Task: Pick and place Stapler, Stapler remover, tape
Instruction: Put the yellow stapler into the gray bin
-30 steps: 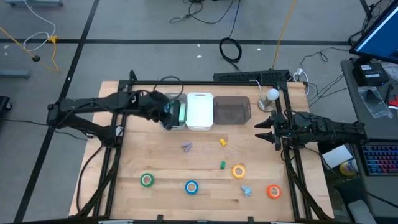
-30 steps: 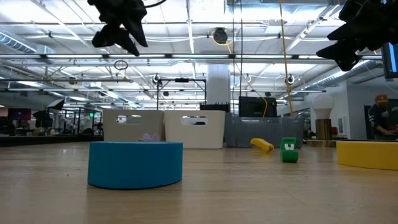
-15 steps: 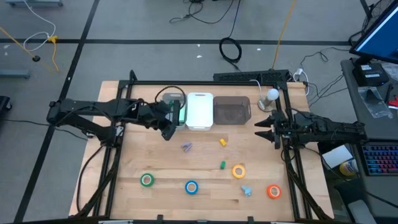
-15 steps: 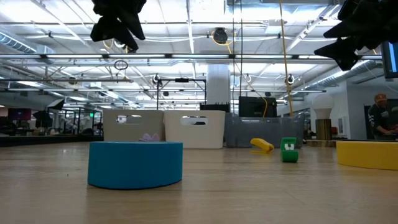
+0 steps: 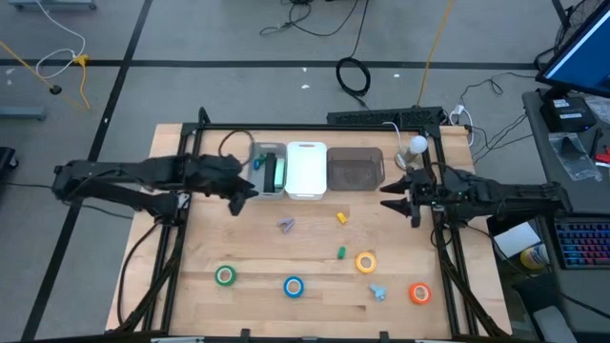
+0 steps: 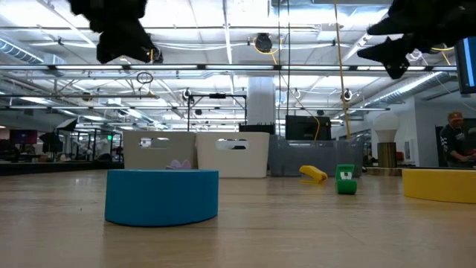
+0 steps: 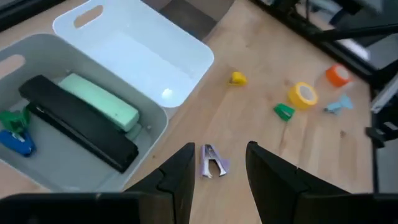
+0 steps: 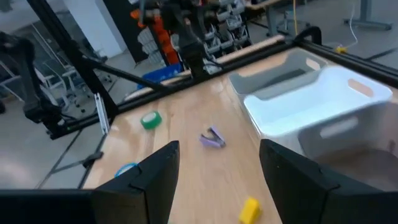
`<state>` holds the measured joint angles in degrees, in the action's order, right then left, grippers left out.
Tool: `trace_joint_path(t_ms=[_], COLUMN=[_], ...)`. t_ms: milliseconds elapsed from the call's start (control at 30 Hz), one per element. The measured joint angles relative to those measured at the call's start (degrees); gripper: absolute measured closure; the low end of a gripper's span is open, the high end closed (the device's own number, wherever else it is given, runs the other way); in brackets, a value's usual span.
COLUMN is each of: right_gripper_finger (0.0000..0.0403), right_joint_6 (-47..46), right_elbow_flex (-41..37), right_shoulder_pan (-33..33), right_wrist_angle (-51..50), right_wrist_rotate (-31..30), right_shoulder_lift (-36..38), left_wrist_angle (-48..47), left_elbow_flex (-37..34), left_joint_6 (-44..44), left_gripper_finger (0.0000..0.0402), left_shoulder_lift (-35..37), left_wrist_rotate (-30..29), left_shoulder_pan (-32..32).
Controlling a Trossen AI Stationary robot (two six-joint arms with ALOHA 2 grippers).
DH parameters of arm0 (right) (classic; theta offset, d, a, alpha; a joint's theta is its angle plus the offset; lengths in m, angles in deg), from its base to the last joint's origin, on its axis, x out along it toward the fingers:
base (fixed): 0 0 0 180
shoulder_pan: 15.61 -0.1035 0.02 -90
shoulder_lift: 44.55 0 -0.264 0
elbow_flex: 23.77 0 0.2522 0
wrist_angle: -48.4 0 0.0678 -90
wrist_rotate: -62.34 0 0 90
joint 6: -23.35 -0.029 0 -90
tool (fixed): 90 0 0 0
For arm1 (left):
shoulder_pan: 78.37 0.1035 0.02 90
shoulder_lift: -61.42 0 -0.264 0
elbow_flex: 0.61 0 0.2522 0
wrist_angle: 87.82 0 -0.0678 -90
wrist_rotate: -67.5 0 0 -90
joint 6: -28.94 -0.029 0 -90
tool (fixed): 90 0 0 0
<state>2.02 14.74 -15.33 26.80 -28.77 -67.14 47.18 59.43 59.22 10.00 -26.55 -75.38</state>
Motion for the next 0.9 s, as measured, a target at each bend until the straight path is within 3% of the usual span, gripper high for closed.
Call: trace_joint_path(t_ms=[167,500,900], right_gripper_finger=[0.0188,0.0188,0.0188], right_joint_6=[0.90,0.83,4.30], right_elbow_flex=[0.00,0.27,14.15], right_shoulder_pan=[-0.01,-0.01,-0.24], right_wrist_angle=[9.84,26.00,16.93], right_wrist_rotate=[4.06,3.86,1.17], right_shoulder_lift=[-7.10,-19.38,-31.40], left_wrist_angle=[4.81,10.04,8.54], left_elbow_flex=[-10.06,-21.56,-28.37], left_joint_6=[0.88,-3.36,-5.13], left_gripper_finger=[0.0261,0.0261,0.0261], left_shoulder_lift=[10.57,26.06,39.39], left_wrist_rotate=[1.11,1.57,1.59], left_shoulder_pan=[-0.15,-2.08,-2.12])
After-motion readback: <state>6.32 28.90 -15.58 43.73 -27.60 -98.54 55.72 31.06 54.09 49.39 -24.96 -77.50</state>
